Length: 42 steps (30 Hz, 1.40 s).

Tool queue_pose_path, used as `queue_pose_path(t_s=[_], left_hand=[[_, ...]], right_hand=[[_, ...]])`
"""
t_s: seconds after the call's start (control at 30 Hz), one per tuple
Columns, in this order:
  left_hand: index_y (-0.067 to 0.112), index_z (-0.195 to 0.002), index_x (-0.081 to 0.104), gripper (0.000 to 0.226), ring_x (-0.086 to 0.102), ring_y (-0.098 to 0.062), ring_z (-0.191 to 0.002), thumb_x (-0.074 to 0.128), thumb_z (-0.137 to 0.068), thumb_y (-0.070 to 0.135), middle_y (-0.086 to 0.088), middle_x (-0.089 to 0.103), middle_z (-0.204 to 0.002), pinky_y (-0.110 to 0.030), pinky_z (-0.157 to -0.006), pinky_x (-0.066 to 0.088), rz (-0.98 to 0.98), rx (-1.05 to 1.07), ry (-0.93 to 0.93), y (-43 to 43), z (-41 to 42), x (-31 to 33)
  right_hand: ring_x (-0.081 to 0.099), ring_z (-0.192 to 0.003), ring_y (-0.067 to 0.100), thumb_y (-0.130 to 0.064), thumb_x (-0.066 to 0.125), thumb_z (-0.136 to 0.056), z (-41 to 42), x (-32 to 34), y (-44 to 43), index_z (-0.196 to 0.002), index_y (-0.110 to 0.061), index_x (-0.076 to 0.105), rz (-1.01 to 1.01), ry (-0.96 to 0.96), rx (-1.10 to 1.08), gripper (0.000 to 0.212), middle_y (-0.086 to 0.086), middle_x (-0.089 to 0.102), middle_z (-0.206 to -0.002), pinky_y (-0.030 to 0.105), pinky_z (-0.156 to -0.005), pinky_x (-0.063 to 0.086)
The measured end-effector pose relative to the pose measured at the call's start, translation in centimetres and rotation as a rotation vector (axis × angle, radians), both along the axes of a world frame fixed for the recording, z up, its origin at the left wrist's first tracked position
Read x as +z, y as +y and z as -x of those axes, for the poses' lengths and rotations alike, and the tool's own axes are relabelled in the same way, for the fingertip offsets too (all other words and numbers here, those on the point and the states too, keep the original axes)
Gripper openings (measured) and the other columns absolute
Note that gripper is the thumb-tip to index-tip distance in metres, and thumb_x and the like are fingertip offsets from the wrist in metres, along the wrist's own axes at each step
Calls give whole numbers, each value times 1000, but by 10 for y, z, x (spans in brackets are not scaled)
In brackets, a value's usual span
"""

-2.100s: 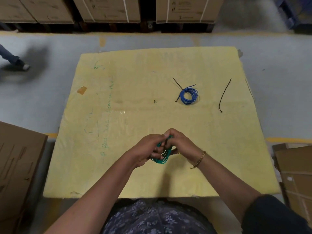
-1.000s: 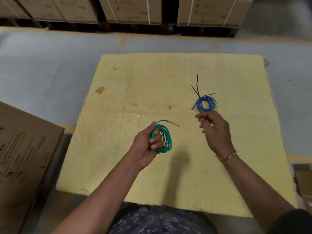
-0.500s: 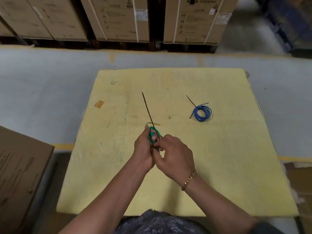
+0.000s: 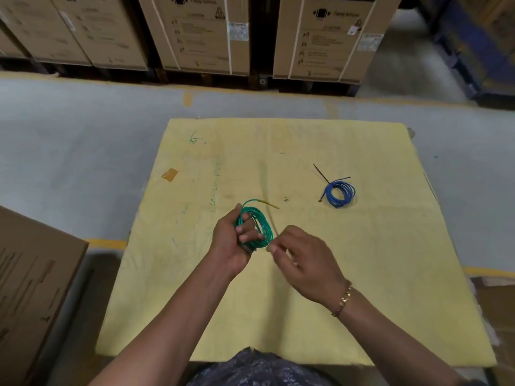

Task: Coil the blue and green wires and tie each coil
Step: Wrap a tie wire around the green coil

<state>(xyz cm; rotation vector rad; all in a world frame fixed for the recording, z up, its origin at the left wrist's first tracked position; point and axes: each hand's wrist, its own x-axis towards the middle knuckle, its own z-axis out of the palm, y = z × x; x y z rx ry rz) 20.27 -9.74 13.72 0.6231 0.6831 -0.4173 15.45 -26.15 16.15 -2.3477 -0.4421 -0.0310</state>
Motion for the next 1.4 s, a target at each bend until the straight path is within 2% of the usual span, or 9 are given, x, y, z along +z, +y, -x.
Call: queue_pose_path(t_s=[0.1,0.17,0.27,0.47,0.6,0.77,0.97,1.1,1.4], left_hand=[[17,-62,47,44,19,-9,-32,51,-101,37,8,21,-43,-25,-45,37,14,-32,-32,13,-4,3],[18,-60,45,45,18,-9,-32,54,-99,37,8,20,-43,-24,-44,34,17,-34,-37,18,-6,3],[19,-60,43,45,17,-9,-32,55,-98,38,8,21,-41,-23,-45,34,20,-17,-45,22,-9,2],[18,-58,44,45,18,-9,-32,53,-98,36,7,21,-41,-24,-45,36,49,16,-66,23,-16,0],[18,-56,42,47,19,-9,-31,53,-98,37,6,22,-40,-23,-45,35,62,10,-84,26,-17,2],[18,-57,41,47,17,-9,-32,54,-97,39,7,21,-39,-23,-44,36,52,6,-81,28,-17,3],[19,-57,40,47,16,-9,-32,54,-97,40,7,20,-39,-24,-51,28,34,-14,-91,33,-16,3],[18,-56,42,48,18,-9,-32,54,-97,41,7,20,-40,-24,-47,30,13,-55,-100,33,-14,6],[19,-58,39,47,13,-10,-34,54,-97,41,7,19,-39,-26,-47,33,13,-170,-135,27,-11,13]], right_hand=[[48,-60,1,-22,54,-86,4,21,-20,-74,-14,69,-216,-64,-71,21,-9,56,-72,17,-57,36],[47,-57,1,-18,55,-82,8,33,-31,-66,-10,67,-282,-73,-82,21,-7,56,-67,13,-57,33],[51,-57,3,-12,57,-78,17,42,-38,-61,-7,65,-326,-65,12,19,-4,58,-65,11,-57,34],[45,-52,7,-10,57,-69,27,32,-36,-56,-10,55,-244,-41,120,13,-7,48,-58,18,-52,33],[41,-51,6,-11,56,-67,29,30,-35,-54,-11,52,-239,-36,119,14,-6,44,-55,16,-51,30],[40,-48,13,-10,54,-67,25,38,-39,-52,-9,50,-250,-118,73,16,-2,43,-53,25,-46,29],[38,-48,11,-11,53,-68,24,41,-45,-51,-8,48,-249,-119,57,18,-4,42,-53,19,-49,27],[37,-48,11,-12,53,-67,23,38,-42,-51,-9,48,-228,-111,44,17,-3,41,-52,17,-50,25],[40,-45,14,-26,51,-66,3,29,-28,-50,-15,51,-114,-14,-6,19,-3,44,-49,33,-44,34]])
